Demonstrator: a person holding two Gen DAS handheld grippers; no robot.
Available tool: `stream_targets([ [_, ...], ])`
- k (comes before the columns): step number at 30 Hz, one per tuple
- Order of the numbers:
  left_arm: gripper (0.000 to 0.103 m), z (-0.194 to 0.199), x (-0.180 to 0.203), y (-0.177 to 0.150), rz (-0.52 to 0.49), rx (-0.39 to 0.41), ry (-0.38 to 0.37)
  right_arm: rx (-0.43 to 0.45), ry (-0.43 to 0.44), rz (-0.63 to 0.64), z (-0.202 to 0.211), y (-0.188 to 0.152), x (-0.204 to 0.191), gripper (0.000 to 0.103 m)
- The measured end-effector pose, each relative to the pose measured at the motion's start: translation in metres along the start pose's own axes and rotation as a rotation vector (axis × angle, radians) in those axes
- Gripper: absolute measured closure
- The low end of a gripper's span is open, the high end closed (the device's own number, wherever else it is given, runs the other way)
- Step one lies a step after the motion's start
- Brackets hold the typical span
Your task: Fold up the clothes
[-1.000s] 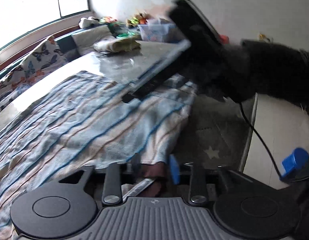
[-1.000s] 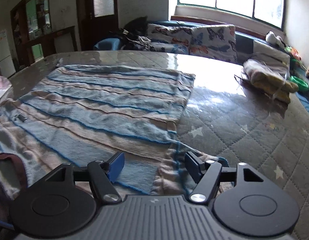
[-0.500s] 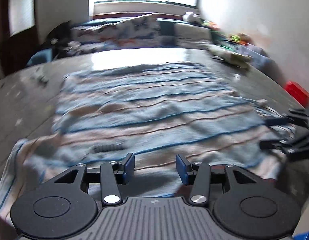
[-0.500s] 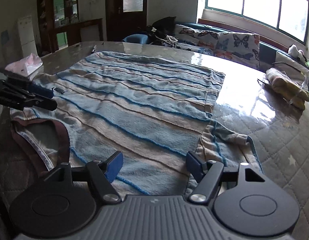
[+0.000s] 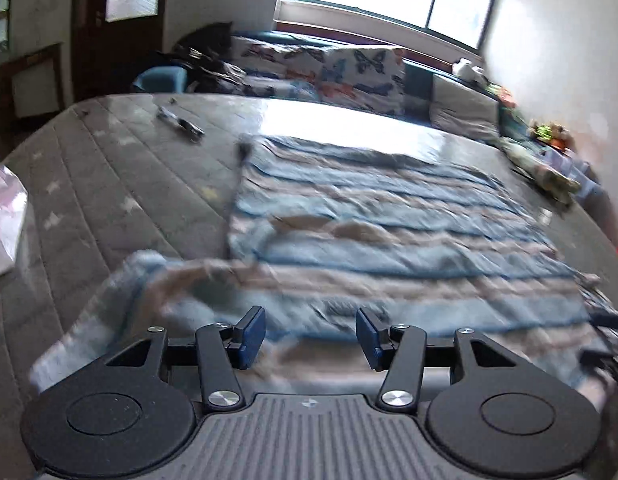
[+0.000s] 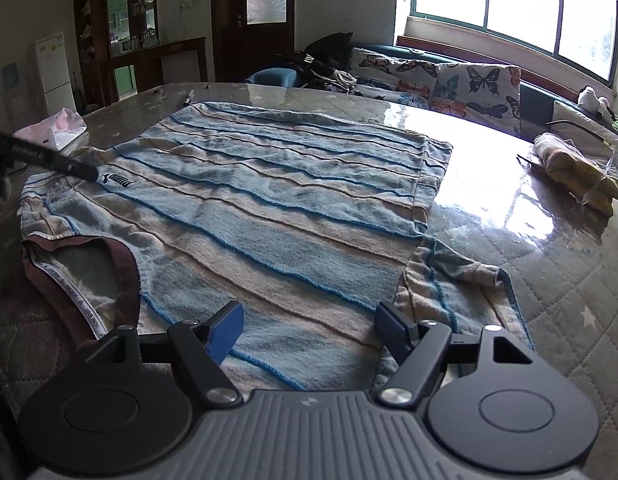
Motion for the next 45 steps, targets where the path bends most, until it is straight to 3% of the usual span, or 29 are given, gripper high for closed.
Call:
stream_targets([
  [3,0.050,-0.006,-0.021,0.008,0.053,0.018,0.066,0.002,0.001,-0.002,0.000,0.000,0.000,0.028],
  [7,0.051,0.001,-0.034,0.011,0.120,0.056,0.078,0.004,0.005,-0.001,0.000,0.000,0.000,0.027],
  [11,0.050,0.012,-0.035,0.014,0.094,0.089,0.111,0.006,0.007,-0.004,-0.001,0.000,0.000,0.027],
  [14,0.050,0.009,-0.048,0.012,0.111,0.064,0.149,0.008,0.007,-0.006,-0.001,-0.001,0.001,0.027],
  [21,0.046,0.023,-0.051,0.003,0.066,0.052,0.193,0.012,0.002,-0.009,0.000,-0.001,0.000,0.027],
  [26,0.039,0.036,-0.034,-0.024,-0.026,0.003,0.196,0.012,0.000,-0.003,0.001,-0.001,-0.001,0.027],
  [33,0.030,0.052,-0.024,-0.048,-0.180,-0.014,0.279,0.014,0.006,0.009,0.002,-0.001,-0.001,0.027],
  [45,0.031,0.058,-0.037,-0.041,-0.103,-0.011,0.286,0.017,0.009,0.007,0.002,-0.002,0.001,0.026],
])
Point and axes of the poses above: each gripper's, at about its wrist camera, not at the fingertips, and z roughly against the way its jaws point, x to its right, y to its top, the point moved 9 cm from there along -z, roughly the way its jaws point, and after that the axes turned 11 degrees about -y, right-handed, at the moved point
